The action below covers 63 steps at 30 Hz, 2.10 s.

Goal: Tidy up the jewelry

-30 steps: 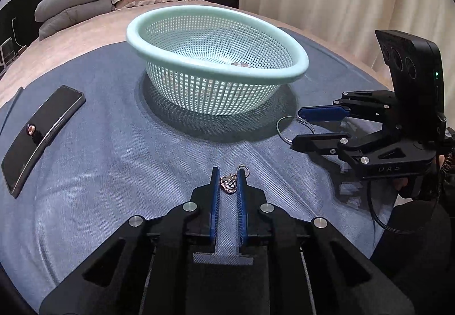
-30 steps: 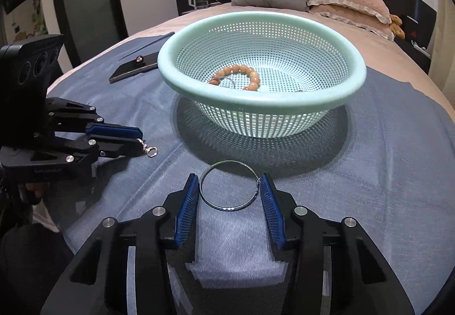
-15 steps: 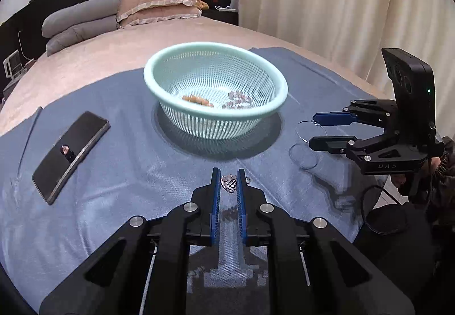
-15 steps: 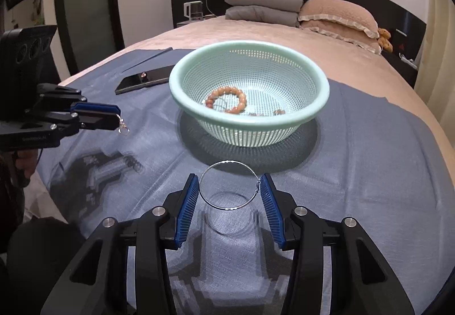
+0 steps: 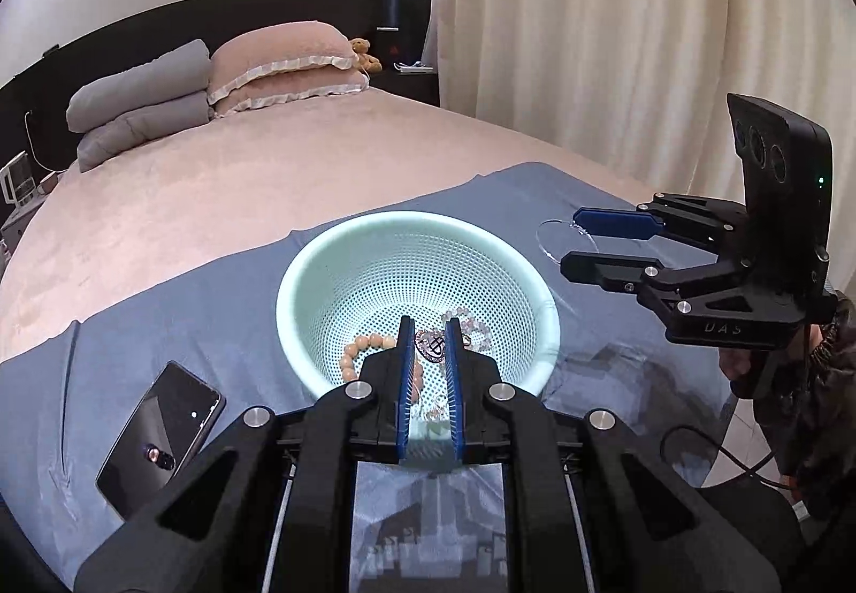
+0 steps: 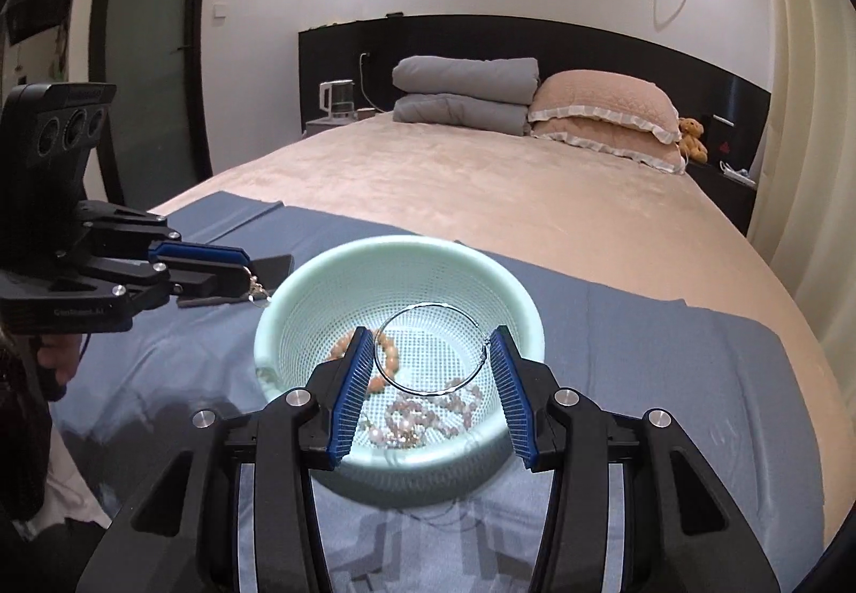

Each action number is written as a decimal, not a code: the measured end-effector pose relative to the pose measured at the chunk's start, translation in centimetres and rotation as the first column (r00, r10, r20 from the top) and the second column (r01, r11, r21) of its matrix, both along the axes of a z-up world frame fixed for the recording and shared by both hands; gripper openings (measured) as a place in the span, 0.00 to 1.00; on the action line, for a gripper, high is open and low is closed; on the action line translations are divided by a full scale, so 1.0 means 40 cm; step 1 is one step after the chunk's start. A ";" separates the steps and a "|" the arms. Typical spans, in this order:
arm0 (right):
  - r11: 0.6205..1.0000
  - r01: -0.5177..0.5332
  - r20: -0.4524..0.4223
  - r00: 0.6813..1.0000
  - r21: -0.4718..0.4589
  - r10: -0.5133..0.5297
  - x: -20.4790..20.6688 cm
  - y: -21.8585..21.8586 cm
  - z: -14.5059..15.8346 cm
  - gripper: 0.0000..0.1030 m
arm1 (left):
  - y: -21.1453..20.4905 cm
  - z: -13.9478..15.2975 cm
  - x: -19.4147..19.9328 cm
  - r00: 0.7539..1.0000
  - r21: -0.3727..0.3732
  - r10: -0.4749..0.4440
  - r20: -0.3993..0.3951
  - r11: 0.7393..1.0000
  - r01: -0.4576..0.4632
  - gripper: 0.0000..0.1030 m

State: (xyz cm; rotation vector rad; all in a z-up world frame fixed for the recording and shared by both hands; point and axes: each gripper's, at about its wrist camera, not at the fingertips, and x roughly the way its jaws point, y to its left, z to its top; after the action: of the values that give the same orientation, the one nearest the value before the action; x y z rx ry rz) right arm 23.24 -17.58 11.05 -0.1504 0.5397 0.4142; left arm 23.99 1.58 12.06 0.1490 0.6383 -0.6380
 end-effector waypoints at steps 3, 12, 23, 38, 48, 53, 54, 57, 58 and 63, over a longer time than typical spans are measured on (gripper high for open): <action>0.999 -0.002 -0.006 1.000 -0.049 0.002 0.042 0.029 -0.027 0.42 | -0.019 -0.024 0.042 0.999 0.002 -0.016 -0.037 1.000 0.016 0.11; 0.998 -0.009 -0.104 0.995 -0.060 0.003 0.122 0.039 -0.140 0.42 | -0.054 -0.128 0.117 0.994 0.061 -0.003 -0.105 0.998 0.010 0.12; 0.994 0.081 -0.160 0.983 -0.074 -0.092 0.185 0.045 -0.177 0.42 | -0.080 -0.181 0.165 0.984 0.128 0.101 -0.147 0.988 -0.082 0.12; 0.992 0.092 -0.140 0.985 -0.087 -0.104 0.165 0.054 -0.176 0.43 | -0.078 -0.180 0.148 0.967 0.129 0.214 -0.142 0.972 -0.196 0.12; 0.989 0.108 -0.124 0.985 -0.104 -0.121 0.154 0.062 -0.167 0.60 | -0.050 -0.153 0.124 0.960 0.072 0.243 -0.143 0.969 -0.234 0.40; 0.989 0.118 -0.127 0.984 -0.091 -0.129 0.148 0.056 -0.159 0.67 | -0.037 -0.139 0.118 0.957 0.050 0.259 -0.132 0.966 -0.254 0.53; 0.989 0.117 -0.125 0.984 -0.091 -0.128 0.145 0.057 -0.156 0.69 | -0.038 -0.135 0.115 0.958 0.050 0.259 -0.126 0.966 -0.254 0.56; 0.986 0.134 -0.107 0.984 -0.099 -0.144 0.130 0.058 -0.143 0.75 | -0.033 -0.125 0.107 0.956 0.041 0.263 -0.127 0.965 -0.260 0.62; 0.985 0.141 -0.102 0.983 -0.098 -0.150 0.125 0.055 -0.137 0.77 | -0.033 -0.120 0.104 0.956 0.039 0.266 -0.123 0.964 -0.263 0.64; 0.982 0.171 -0.087 0.980 -0.084 -0.179 0.091 0.034 -0.103 0.79 | -0.025 -0.085 0.078 0.952 0.027 0.284 -0.112 0.959 -0.283 0.70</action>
State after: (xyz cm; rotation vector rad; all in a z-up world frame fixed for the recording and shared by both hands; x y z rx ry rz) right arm 26.89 -16.23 6.92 -0.1560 0.6565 0.2297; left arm 27.12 0.59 8.66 0.0291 0.7579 -0.3666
